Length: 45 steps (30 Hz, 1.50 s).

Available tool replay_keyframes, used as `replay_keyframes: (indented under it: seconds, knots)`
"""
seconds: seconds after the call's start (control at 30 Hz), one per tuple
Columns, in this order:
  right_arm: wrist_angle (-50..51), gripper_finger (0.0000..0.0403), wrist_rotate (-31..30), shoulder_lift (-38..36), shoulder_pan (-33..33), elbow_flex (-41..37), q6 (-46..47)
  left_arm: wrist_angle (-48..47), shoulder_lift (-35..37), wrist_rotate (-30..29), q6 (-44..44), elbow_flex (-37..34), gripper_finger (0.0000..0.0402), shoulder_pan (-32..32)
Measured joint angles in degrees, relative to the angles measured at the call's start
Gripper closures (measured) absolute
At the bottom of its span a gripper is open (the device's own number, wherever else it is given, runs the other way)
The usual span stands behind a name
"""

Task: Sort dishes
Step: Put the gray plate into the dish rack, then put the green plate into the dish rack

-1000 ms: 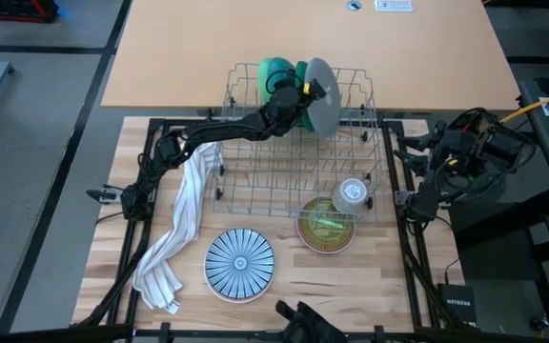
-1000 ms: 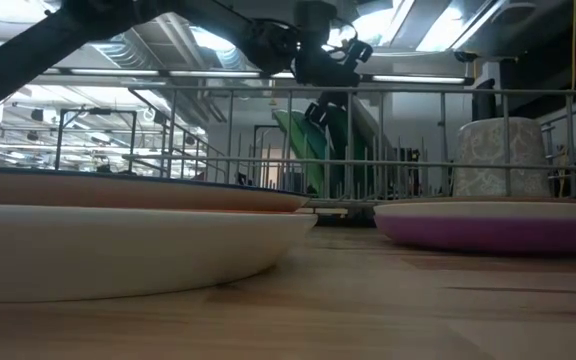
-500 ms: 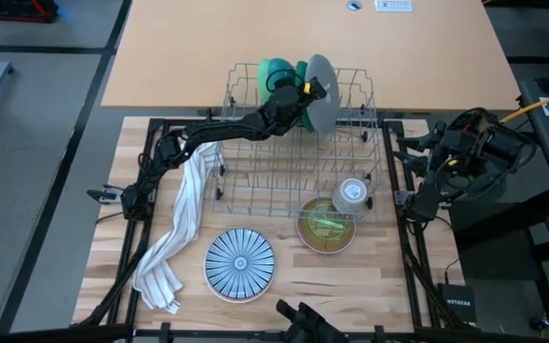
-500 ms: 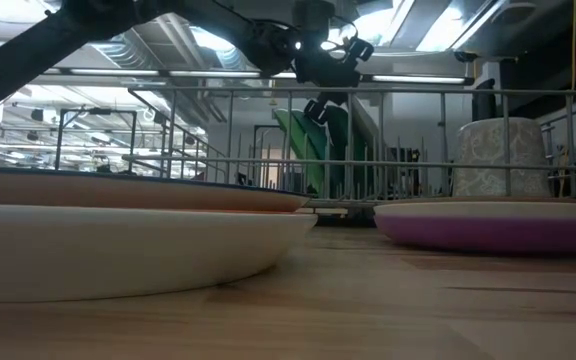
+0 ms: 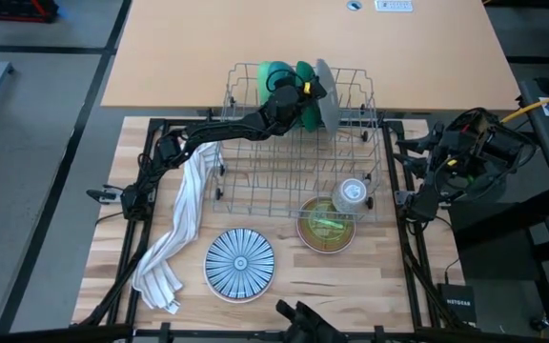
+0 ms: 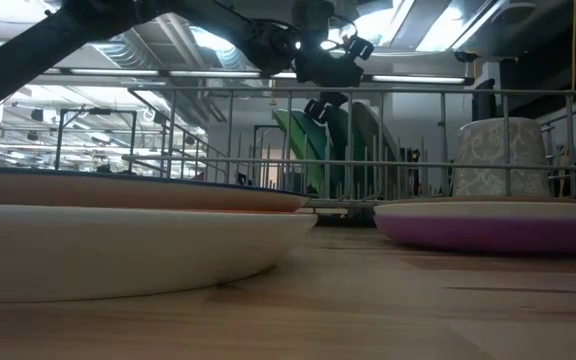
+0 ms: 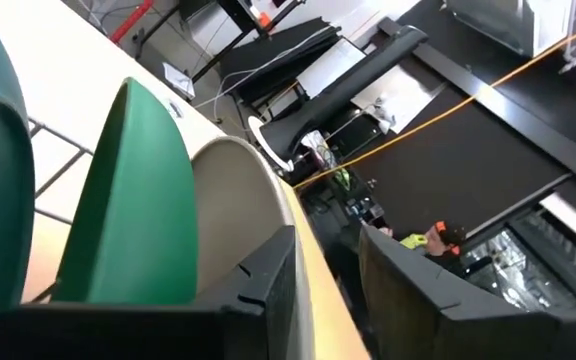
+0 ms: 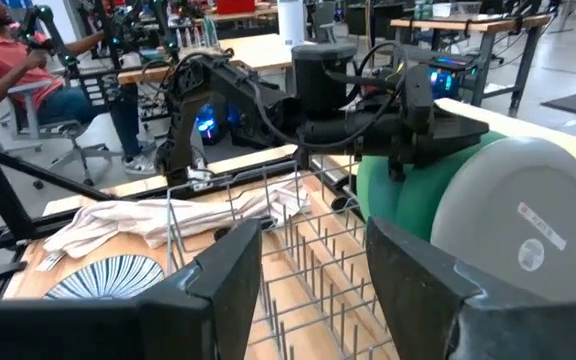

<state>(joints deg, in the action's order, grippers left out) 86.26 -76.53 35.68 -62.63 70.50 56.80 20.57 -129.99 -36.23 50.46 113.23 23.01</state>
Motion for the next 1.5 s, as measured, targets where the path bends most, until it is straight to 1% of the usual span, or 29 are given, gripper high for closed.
replay_keyframes:
  seconds: [0.3, 0.43, 0.53, 0.67, 0.8, 0.97, 1.07, 1.17, 1.37, 1.5]
  knots:
    - [0.0, 0.0217, 0.7, 0.0, 0.0, 0.0, 0.0, 0.0, 0.0, 0.0, -1.7, 0.0, 0.0298, -2.1]
    - [0.0, 0.0217, 0.7, 0.0, 0.0, 0.0, 0.0, 0.6, 0.0, 0.0, -5.7, 0.0, 0.0298, -3.5]
    - [0.0, 0.0217, 1.5, 0.0, 0.0, 0.0, 0.0, 3.9, 0.0, 0.0, -10.0, 0.0, 0.0298, -4.8]
    - [-0.1, 0.0217, 5.3, 0.0, 0.0, 0.0, 0.0, 6.6, 1.3, 0.1, -19.0, 0.0, 0.0298, -6.5]
    - [-0.8, 0.0217, 12.5, 0.0, 0.0, 0.0, 0.0, 6.9, 3.2, 0.5, -31.7, 0.0, 0.0298, -9.1]
    - [-3.3, 0.0217, 20.8, 0.0, 0.0, 0.0, 0.0, 5.8, 4.9, 4.8, -48.4, 0.0, 0.0298, -13.9]
    - [-5.3, 0.0217, 22.6, 0.0, 0.0, -1.2, 0.0, 0.0, 6.3, 8.1, -55.3, 0.0, 0.0298, -17.3]
    - [-6.8, 0.0217, 23.6, 0.0, 0.0, -3.5, 0.9, -8.3, 6.8, 10.2, -58.7, 0.0, 0.0298, -20.7]
    - [-7.8, 0.0217, 23.6, 0.0, 0.0, -10.4, 7.9, -28.1, 6.8, 11.7, -60.0, 0.0, 0.0298, -27.1]
    - [-12.9, 0.0217, 23.6, 0.1, 0.0, -16.3, 10.7, -39.4, 6.8, 11.7, -59.9, 0.0, 0.0298, -30.4]
